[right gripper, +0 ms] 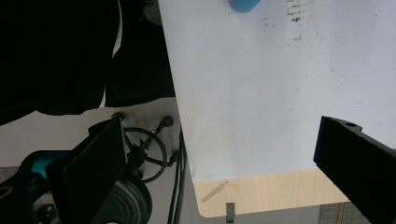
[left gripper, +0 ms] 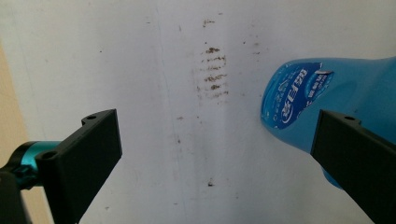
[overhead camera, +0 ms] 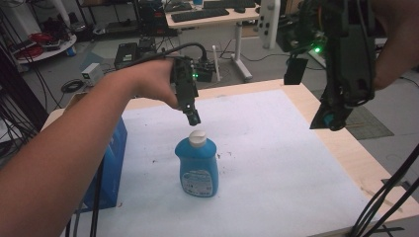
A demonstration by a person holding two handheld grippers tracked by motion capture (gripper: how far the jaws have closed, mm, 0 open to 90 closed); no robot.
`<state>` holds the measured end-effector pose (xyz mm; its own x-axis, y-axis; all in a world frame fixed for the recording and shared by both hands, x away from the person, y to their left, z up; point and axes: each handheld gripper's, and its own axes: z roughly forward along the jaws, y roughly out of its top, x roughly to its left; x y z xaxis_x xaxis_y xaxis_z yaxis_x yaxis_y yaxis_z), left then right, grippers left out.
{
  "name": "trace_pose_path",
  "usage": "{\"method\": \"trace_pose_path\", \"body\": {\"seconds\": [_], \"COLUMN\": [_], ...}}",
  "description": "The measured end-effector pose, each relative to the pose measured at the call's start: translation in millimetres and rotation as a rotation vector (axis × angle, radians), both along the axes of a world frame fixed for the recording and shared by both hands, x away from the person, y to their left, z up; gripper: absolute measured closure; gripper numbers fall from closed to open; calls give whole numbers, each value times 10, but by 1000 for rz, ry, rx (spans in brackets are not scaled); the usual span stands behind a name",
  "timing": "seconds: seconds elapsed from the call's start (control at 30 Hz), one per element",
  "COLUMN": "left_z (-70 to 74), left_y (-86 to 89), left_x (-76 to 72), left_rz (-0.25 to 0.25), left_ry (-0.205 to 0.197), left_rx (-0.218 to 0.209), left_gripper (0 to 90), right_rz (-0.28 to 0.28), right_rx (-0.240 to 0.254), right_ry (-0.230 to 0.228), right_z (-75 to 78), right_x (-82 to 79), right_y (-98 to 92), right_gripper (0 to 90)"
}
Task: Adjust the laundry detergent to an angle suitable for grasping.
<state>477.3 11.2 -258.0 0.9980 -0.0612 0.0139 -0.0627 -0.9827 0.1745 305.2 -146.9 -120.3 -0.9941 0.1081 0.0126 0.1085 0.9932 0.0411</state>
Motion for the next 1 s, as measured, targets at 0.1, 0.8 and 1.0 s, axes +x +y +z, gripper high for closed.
{"method": "trace_pose_path", "body": {"seconds": [0.1, 0.8, 1.0], "left_z": [6, 11, 13], "left_y": [3, 78, 77], "left_x": [-1, 6, 5], "left_rz": [1, 18, 17], "left_ry": [2, -1, 0], "left_rx": [-4, 4, -7], "left_gripper": [18, 18, 18], "right_rz": [9, 23, 25], "right_rx": [4, 3, 3], "right_ry": [-1, -2, 5], "right_z": [6, -46, -31], "right_x": [9, 37, 36], "right_y": [8, 60, 55], "right_gripper": [16, 16, 16]}}
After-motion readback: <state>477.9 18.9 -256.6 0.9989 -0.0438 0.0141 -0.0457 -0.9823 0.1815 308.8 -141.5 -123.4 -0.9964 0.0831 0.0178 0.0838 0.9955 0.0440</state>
